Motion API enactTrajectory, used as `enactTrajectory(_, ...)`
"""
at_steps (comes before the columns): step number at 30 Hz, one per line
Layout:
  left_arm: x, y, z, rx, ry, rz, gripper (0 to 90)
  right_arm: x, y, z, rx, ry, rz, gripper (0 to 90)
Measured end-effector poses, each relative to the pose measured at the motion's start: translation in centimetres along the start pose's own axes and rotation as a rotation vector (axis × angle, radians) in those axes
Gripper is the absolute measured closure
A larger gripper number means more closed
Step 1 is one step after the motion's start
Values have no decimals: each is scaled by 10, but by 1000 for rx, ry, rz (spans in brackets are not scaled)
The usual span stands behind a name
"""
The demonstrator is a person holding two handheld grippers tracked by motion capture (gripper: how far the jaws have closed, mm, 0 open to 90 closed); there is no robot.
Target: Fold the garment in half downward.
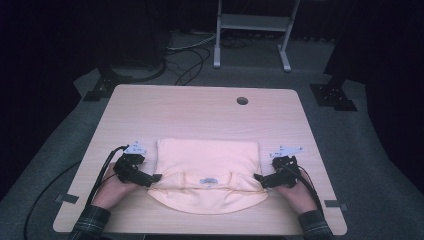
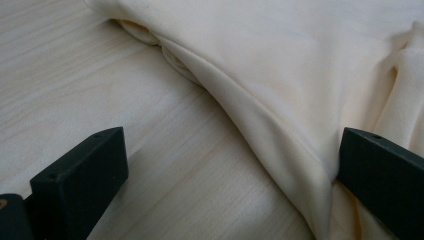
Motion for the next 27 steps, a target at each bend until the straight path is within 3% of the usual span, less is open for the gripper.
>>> enactTrajectory(6,-2,-2,0,-2,1,5,2,-5,-3,3,9,7,3,0)
enactTrajectory(13,-7,-5,-5,7,21,26,2,-9,-12,9,-15,-53,2,0)
enactTrajectory(27,-19,-14,-12,1,35,24,3,-15,-19,12,-15,-74,-4,0)
Point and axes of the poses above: each handheld gripper's, and its own axes: y roughly forward along the jaws, x roughly out of its top, z roughly to its left, the point moved 1 cm from there along y, roughly forward along the jaws, and after that the axes turned 13 degrees about -x, right-handed, at the moved point
